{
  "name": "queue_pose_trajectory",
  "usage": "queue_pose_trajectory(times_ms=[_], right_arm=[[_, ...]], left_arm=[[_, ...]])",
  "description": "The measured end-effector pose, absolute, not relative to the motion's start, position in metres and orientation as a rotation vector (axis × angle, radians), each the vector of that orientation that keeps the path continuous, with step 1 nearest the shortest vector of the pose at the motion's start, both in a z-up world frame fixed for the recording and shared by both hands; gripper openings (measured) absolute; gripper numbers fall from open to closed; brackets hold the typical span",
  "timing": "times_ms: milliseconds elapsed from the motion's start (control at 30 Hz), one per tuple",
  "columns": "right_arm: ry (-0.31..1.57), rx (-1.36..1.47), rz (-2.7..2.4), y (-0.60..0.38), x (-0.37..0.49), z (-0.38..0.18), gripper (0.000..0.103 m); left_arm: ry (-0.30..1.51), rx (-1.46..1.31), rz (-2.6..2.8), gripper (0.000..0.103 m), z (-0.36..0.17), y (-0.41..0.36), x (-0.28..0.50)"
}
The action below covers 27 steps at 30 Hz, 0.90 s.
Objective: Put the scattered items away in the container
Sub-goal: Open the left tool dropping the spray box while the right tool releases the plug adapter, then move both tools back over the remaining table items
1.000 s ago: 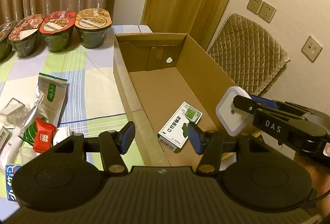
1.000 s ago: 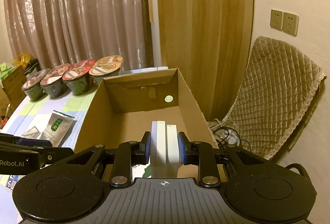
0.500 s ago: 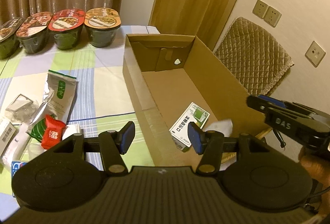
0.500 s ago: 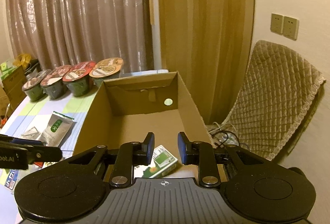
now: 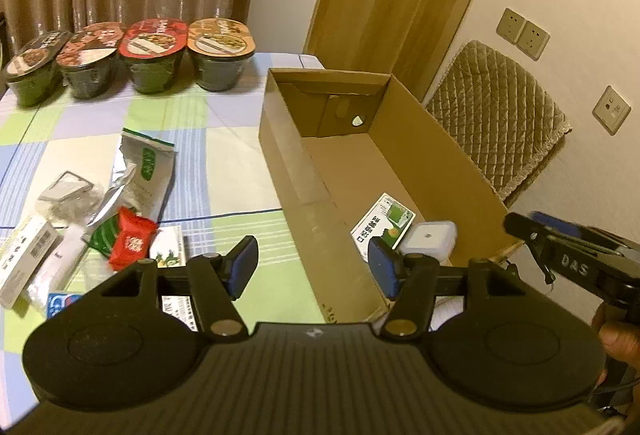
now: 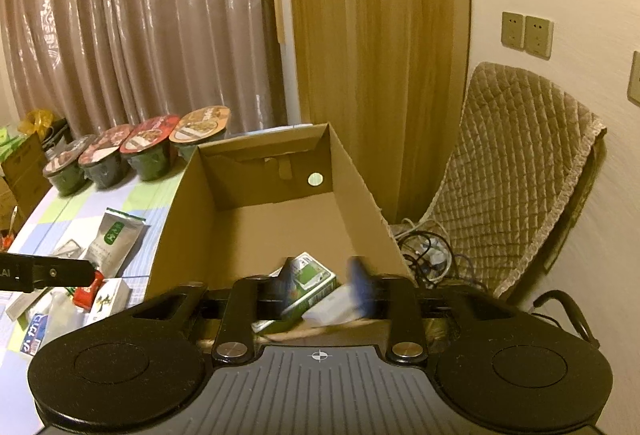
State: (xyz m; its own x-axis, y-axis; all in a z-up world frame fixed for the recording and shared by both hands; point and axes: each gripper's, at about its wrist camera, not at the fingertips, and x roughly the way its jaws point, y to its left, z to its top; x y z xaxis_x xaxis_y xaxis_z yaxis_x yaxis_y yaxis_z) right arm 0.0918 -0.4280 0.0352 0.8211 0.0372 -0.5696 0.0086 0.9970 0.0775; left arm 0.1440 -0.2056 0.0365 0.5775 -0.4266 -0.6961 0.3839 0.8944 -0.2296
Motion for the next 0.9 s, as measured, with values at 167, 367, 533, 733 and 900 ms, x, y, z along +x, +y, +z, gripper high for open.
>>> queue_pose_trajectory(times_ms=[167,367,533,733,900], right_arm=[[0.578,0.090,0.008,-0.428,0.078,0.044,0.087],[0.583,0.099,0.010,-0.423,0.062,0.052,0.087],[0.579,0.111,0.025,-0.414,0.049,0.061,0.087],[0.568,0.121,0.060,-0.397,0.038,0.073,0.087],[0.554,0.130,0.106,-0.378,0.031,0.085,0.087]], left_arm=[[0.826,-0.059,-0.453,0.060,0.041,-0.190,0.133],[0.818,-0.070,-0.431,0.075,0.044,-0.173,0.115],[0.786,-0.061,-0.379,0.092,0.048,-0.154,0.097],[0.777,-0.023,-0.303,0.102,0.052,-0.127,0.080],[0.786,-0.022,-0.244,0.102,0.052,-0.096,0.068]])
